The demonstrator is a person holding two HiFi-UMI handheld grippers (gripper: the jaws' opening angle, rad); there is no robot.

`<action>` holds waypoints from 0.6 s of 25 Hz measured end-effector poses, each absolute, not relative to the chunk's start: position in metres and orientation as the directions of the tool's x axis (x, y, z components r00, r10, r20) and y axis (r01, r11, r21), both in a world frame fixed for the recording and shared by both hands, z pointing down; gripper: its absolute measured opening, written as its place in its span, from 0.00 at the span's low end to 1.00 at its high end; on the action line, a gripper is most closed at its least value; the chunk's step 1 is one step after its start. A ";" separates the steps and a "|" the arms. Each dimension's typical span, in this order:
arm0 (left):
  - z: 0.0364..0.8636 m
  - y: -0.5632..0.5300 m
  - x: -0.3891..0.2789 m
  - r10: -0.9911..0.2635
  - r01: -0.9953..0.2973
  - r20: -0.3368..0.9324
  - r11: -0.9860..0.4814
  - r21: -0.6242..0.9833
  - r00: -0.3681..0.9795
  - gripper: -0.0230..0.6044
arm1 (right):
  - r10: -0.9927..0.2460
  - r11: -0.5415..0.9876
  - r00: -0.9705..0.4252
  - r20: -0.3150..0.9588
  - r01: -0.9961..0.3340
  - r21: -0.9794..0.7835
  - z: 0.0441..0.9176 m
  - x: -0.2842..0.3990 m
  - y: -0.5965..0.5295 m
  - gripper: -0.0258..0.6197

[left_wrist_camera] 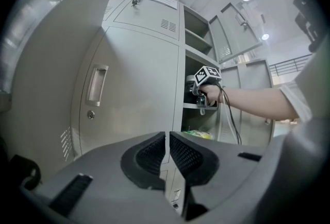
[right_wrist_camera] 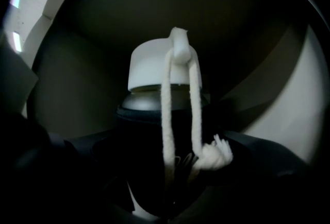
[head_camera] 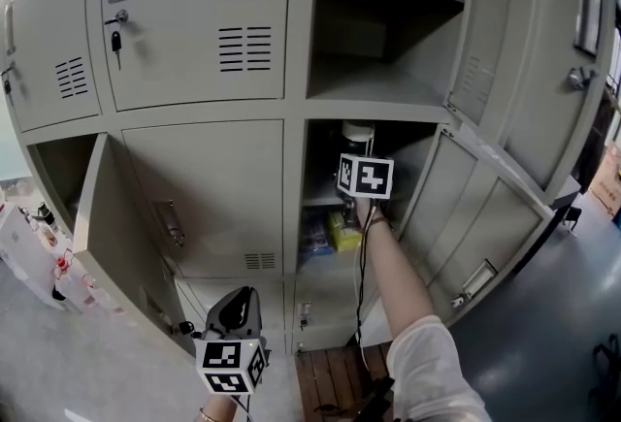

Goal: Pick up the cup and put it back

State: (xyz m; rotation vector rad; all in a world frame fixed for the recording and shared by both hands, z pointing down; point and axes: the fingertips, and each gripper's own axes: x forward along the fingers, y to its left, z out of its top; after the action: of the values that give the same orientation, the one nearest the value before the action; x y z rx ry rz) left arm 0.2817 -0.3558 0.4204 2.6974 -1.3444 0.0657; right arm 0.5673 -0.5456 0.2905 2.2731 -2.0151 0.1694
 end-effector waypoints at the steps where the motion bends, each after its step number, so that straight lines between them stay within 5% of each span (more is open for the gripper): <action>1: 0.420 -0.355 0.281 -0.792 -0.798 0.096 -0.595 0.094 0.602 0.08 | -0.982 -0.119 0.118 0.148 -0.993 -0.001 0.290 0.567 -0.545 0.70; 15: 0.415 -0.342 0.275 -0.789 -0.793 0.085 -0.600 0.107 0.609 0.08 | -0.978 -0.130 0.123 0.167 -0.991 -0.030 0.290 0.563 -0.517 0.69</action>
State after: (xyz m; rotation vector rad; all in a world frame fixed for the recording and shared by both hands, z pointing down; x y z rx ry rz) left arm 0.2746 -0.3418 0.4150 2.6954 -1.3327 0.0434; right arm 0.5629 -0.5171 0.2901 2.2870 -2.0112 0.2235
